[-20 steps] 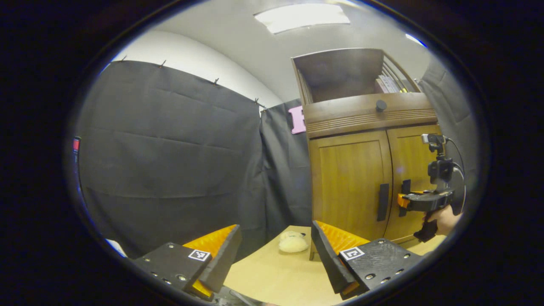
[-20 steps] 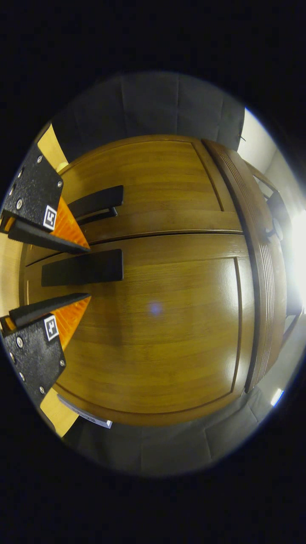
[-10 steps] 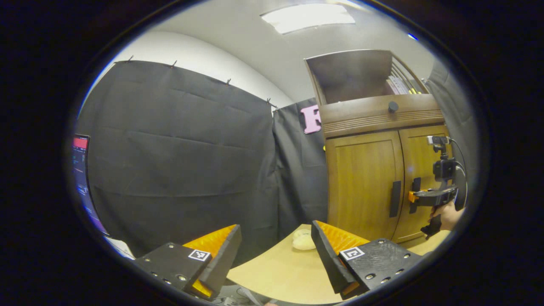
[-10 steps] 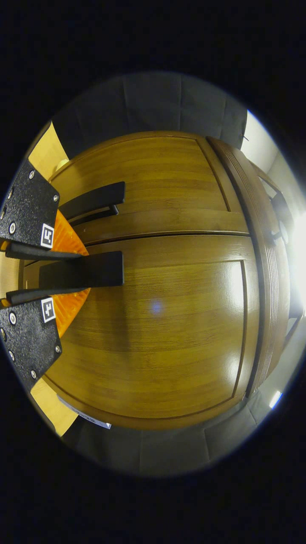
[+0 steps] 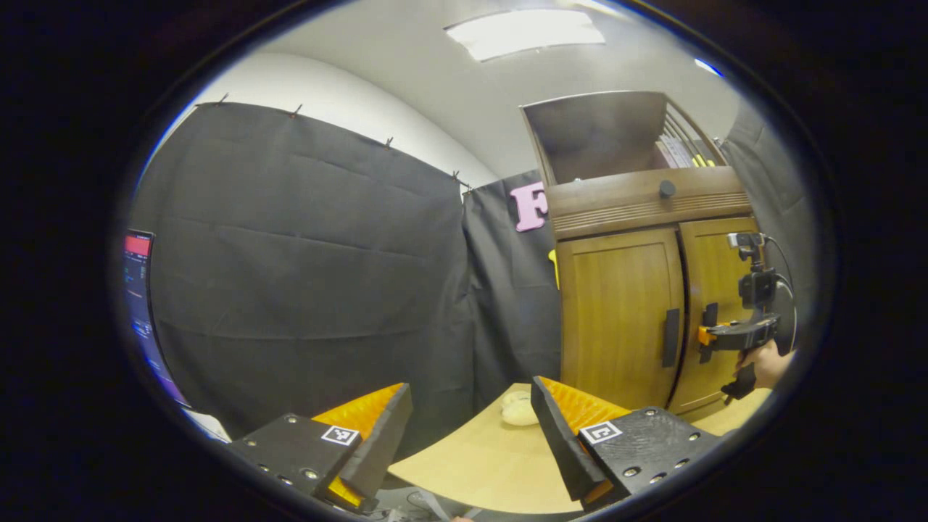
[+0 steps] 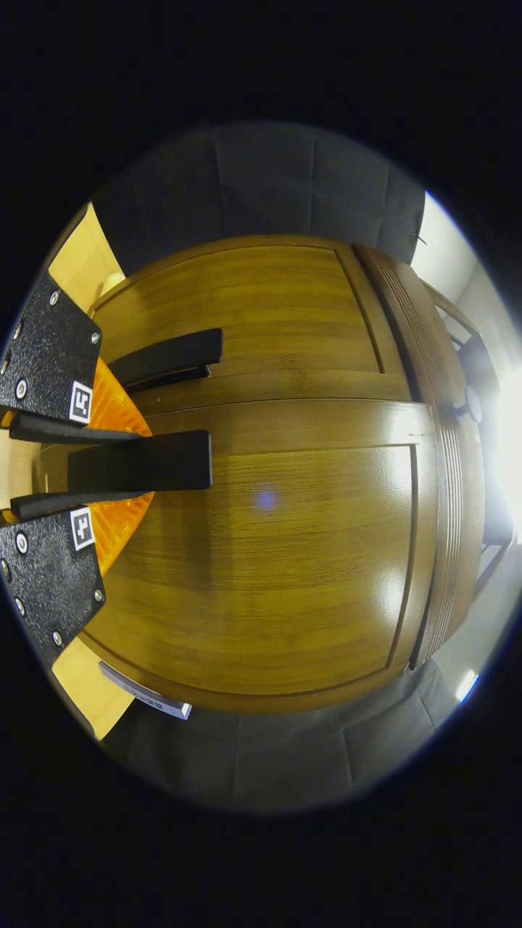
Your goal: Open the right door of the double-door shoe cabinet with the right hand, and open the left door with the left hand.
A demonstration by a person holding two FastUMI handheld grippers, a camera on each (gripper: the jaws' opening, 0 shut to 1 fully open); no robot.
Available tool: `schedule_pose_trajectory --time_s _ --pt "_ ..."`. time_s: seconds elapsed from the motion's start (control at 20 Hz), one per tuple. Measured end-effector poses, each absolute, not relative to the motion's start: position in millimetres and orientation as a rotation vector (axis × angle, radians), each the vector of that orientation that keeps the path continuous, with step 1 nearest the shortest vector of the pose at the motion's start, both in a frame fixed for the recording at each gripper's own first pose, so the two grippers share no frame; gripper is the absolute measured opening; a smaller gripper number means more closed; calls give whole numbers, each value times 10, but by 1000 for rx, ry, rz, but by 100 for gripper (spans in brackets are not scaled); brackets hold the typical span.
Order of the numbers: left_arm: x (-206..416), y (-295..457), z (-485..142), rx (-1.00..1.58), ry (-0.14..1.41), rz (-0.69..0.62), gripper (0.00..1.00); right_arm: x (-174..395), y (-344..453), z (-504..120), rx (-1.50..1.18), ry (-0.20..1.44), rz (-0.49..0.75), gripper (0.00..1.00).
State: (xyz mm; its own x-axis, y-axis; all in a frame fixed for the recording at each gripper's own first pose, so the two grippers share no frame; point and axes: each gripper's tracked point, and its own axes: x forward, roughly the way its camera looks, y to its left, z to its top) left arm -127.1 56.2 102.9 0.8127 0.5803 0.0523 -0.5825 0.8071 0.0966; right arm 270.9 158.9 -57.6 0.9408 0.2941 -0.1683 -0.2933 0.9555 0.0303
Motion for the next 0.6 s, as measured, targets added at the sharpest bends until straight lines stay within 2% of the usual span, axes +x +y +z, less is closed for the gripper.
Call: schedule_pose_trajectory --time_s 0.6 --pt "-1208 527 1097 95 -42 515 100 2606 1547 -386 13 174 297 27"
